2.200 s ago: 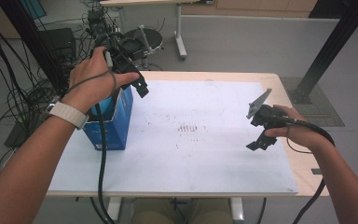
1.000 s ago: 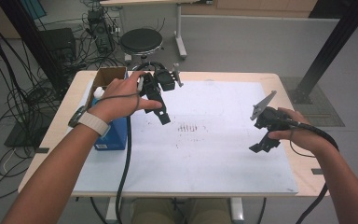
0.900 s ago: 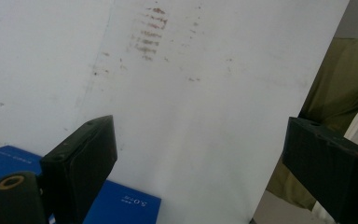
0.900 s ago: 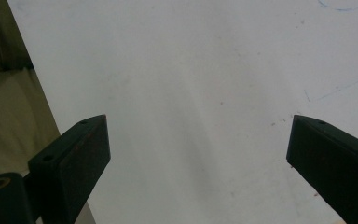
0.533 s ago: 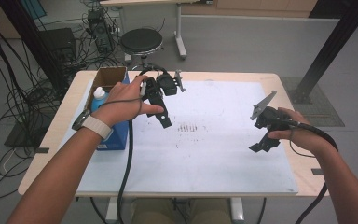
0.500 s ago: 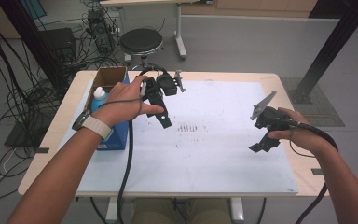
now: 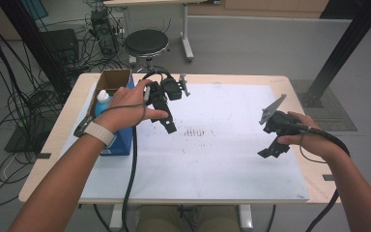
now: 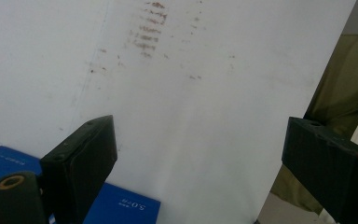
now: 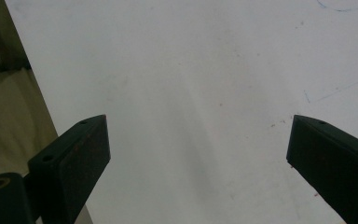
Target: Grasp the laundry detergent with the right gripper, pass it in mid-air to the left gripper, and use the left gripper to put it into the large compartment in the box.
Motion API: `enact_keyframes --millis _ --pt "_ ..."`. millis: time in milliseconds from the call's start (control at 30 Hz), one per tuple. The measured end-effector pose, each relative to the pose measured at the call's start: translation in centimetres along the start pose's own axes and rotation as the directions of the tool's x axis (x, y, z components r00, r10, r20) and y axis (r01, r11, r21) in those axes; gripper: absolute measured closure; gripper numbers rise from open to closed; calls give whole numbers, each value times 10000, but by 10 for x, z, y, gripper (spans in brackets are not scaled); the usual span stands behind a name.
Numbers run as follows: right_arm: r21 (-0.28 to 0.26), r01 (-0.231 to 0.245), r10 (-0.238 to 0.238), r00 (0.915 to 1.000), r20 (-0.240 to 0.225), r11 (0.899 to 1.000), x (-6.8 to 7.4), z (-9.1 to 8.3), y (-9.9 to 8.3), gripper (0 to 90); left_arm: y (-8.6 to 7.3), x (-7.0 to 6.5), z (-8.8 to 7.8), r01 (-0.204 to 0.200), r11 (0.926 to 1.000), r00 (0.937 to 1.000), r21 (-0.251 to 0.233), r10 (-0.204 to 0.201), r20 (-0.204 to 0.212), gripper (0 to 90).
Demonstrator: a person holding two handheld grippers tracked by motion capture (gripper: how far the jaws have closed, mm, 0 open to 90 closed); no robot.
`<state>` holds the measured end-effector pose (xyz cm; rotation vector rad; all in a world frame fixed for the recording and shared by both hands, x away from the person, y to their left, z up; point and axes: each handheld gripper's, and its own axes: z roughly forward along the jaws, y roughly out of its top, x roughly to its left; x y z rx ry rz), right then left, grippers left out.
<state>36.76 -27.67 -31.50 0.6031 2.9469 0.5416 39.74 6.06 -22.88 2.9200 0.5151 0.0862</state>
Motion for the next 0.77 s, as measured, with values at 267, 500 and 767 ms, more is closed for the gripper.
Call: enact_keyframes --millis 267,500,767 --pt "-18 5 -5 10000 -3 10000 1 1 0 59 -1 1 0 57 10000 10000 27 -57 0 107" --pt "-10 33 -33 10000 63 10000 1 1 -1 59 -1 0 1 58 10000 10000 -21 -58 7 106" --pt "-42 -51 51 10000 51 10000 2 1 -5 59 -2 1 0 106 9999 9999 -45 -106 -4 106"
